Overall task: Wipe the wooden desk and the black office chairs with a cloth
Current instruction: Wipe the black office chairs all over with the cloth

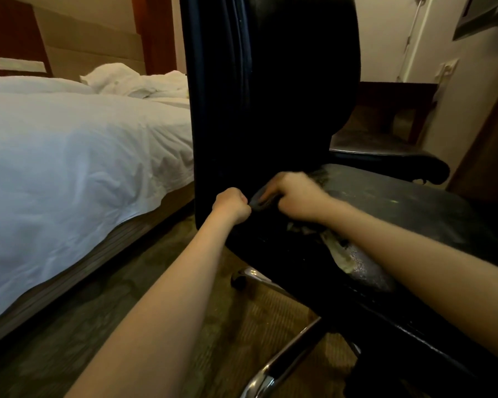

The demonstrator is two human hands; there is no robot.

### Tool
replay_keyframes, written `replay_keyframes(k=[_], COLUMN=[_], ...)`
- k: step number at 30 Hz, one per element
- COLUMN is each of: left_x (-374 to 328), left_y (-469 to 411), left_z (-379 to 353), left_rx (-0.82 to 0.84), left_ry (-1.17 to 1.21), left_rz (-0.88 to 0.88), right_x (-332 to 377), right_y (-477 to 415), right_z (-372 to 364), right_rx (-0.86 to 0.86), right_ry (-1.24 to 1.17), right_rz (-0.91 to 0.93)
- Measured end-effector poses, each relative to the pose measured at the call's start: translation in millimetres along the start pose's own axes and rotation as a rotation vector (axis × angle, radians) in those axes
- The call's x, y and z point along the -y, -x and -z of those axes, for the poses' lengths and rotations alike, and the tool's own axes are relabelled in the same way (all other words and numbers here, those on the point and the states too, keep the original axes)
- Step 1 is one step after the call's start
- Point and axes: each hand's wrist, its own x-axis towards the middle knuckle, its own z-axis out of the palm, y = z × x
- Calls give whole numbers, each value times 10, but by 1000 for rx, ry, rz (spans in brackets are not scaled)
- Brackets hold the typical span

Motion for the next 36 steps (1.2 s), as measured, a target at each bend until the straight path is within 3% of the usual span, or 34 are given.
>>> replay_keyframes(k=[3,9,14,17,19,22,26,28,33,36], left_x=[20,66,74,70,64,89,56,38,113,91], left_y=[-32,19,12,54,69,76,164,210,199,204], left_z=[8,-33,-47,-66,-75,-75,-122,-141,-152,-112], left_rx=[12,-5,-31,-77,-84,-117,-215,-302,-222,-214], left_ry=[-35,25,16,-10,9,21,-80,-106,105,17], left_rz=[-3,-71,-56,-82,-96,-77,-48,-29,-70,-66], right_x=[-35,-765,-340,94,182,-74,-647,-736,-101,350], right_y=[-5,-126,30,380,558,496,366,358,198,23], right_z=[-130,102,364,289,193,222,274,280,210,-68], right_rx=[31,74,-39,60,133,118,100,113,-25,3], right_ry=[89,170,-162,-68,34,-77,103,130,-7,57], right_rz=[28,-391,-248,-5,62,-64,-351,-408,-178,-30])
